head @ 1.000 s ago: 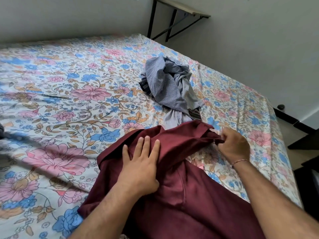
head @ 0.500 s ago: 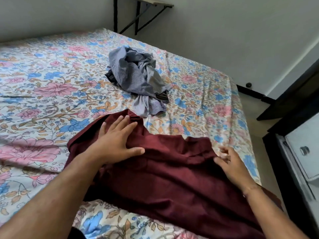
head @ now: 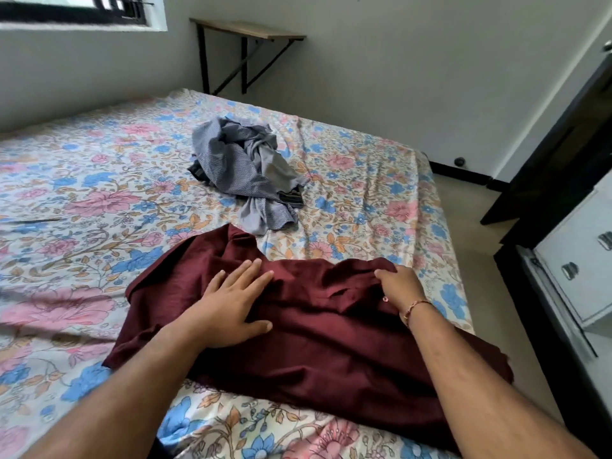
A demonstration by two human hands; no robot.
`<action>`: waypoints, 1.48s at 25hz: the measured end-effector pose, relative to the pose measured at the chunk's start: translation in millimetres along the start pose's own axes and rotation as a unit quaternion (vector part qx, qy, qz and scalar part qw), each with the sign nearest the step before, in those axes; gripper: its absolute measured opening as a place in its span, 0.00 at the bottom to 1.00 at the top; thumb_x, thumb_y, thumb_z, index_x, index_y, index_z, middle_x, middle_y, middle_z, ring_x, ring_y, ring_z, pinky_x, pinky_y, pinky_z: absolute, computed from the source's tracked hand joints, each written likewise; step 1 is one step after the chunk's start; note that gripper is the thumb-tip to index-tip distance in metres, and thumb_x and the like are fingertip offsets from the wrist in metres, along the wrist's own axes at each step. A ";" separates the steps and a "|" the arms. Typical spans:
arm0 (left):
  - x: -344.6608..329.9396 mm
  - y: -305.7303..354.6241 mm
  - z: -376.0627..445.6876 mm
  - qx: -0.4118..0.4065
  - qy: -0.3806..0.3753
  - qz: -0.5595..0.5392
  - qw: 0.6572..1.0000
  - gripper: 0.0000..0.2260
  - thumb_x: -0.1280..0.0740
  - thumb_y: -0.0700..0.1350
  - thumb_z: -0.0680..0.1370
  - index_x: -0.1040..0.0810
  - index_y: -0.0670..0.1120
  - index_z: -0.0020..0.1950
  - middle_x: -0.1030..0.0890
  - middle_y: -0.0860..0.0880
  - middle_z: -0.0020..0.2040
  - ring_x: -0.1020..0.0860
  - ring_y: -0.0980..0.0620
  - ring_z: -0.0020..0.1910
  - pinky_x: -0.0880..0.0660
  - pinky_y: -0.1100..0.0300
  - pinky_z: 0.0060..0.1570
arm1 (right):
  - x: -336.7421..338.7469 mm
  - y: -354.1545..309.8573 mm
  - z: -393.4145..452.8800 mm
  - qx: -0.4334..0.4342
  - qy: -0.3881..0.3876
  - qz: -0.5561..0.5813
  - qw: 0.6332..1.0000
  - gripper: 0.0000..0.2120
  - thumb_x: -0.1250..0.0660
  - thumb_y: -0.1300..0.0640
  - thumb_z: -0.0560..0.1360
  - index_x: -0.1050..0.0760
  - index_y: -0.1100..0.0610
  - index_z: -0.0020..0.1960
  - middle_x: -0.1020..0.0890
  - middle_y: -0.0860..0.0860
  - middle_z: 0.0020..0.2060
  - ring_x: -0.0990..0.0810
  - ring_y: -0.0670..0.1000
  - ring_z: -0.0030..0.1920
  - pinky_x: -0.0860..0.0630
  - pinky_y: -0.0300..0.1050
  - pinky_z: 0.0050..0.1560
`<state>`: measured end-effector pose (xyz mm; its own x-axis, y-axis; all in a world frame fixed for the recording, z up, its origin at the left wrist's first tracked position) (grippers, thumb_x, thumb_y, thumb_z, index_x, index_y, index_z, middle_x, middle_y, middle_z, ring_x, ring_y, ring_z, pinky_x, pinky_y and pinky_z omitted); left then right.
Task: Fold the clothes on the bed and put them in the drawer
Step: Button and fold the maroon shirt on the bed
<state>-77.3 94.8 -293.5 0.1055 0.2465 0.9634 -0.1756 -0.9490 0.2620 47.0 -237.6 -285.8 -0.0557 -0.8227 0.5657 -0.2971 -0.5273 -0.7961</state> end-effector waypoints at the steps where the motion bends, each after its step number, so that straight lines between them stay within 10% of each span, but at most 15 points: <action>1: -7.8 -1.0 2.4 -0.010 -0.006 0.021 1.000 0.44 0.39 0.69 0.75 0.56 0.59 0.85 0.61 0.55 0.85 0.63 0.55 0.83 0.57 0.43 0.81 | 10.3 3.8 -6.0 -0.003 -0.003 0.022 1.000 0.08 0.32 0.54 0.77 0.18 0.58 0.49 0.14 0.56 0.42 0.15 0.58 0.41 0.20 0.50 0.45; 6: 4.2 4.1 13.5 -0.025 0.122 0.040 0.991 0.31 0.36 0.61 0.79 0.37 0.57 0.82 0.36 0.55 0.82 0.40 0.54 0.82 0.40 0.47 0.78 | 82.7 55.1 -37.9 -0.081 -0.064 0.185 0.977 0.06 0.28 0.57 0.79 0.20 0.61 0.47 0.23 0.53 0.26 0.28 0.50 0.20 0.31 0.36 0.22; 10: -3.3 3.1 12.7 -0.027 0.097 0.074 0.992 0.29 0.36 0.58 0.79 0.34 0.57 0.81 0.34 0.55 0.81 0.37 0.53 0.80 0.37 0.47 0.77 | 124.0 116.8 -43.1 -0.124 -0.062 0.214 0.967 0.16 0.21 0.52 0.69 0.17 0.59 0.52 0.20 0.57 0.33 0.27 0.51 0.26 0.29 0.40 0.32; 16: -21.4 4.9 8.0 0.035 -0.052 0.093 0.994 0.33 0.40 0.56 0.79 0.44 0.61 0.84 0.41 0.57 0.84 0.45 0.56 0.83 0.48 0.44 0.81 | 157.0 180.2 -44.3 -0.021 0.082 -0.068 0.994 0.10 0.26 0.51 0.77 0.16 0.59 0.50 0.13 0.52 0.44 0.15 0.57 0.48 0.20 0.49 0.52; 19: -7.1 50.2 4.9 -0.004 0.019 0.111 0.994 0.37 0.46 0.68 0.76 0.43 0.57 0.84 0.43 0.54 0.85 0.48 0.55 0.84 0.54 0.41 0.81 | 159.5 191.8 -49.0 -0.031 0.123 -0.030 0.991 0.20 0.22 0.48 0.73 0.22 0.56 0.58 0.17 0.51 0.52 0.18 0.54 0.53 0.24 0.47 0.57; 23: -11.7 199.0 10.0 -0.131 0.051 0.039 0.989 0.38 0.44 0.68 0.79 0.50 0.56 0.85 0.50 0.52 0.86 0.55 0.54 0.84 0.57 0.43 0.82 | 139.9 208.5 -41.6 -0.098 0.027 0.152 0.983 0.27 0.18 0.50 0.68 0.24 0.59 0.61 0.15 0.50 0.52 0.15 0.52 0.52 0.20 0.52 0.62; 28: -94.9 362.4 27.6 -0.203 -0.052 0.029 0.977 0.57 0.34 0.76 0.71 0.59 0.47 0.85 0.60 0.47 0.85 0.64 0.48 0.83 0.62 0.37 0.80 | 163.2 196.4 -45.6 -0.042 0.037 0.075 0.996 0.10 0.20 0.55 0.71 0.15 0.55 0.51 0.12 0.50 0.42 0.13 0.54 0.45 0.17 0.52 0.53; 37: -145.1 383.2 26.4 -0.136 -0.041 0.016 0.990 0.62 0.36 0.79 0.67 0.61 0.44 0.85 0.62 0.44 0.85 0.69 0.46 0.82 0.65 0.34 0.79 | 147.7 181.7 -55.6 -0.040 -0.142 0.140 0.979 0.17 0.28 0.60 0.79 0.24 0.53 0.66 0.14 0.51 0.56 0.15 0.51 0.57 0.21 0.55 0.64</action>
<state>-134.1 -309.8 -334.3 0.1731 0.1903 0.9663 -0.4367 -0.8646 0.2485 -68.2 -443.2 -334.9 0.1191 -0.9642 0.2368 -0.3816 -0.2646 -0.8856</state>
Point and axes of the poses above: each hand's wrist, its own z-axis towards the middle knuckle, its own x-axis out of the back of the hand, y = z × x, the point moved 9 cm from there along z, towards the middle knuckle
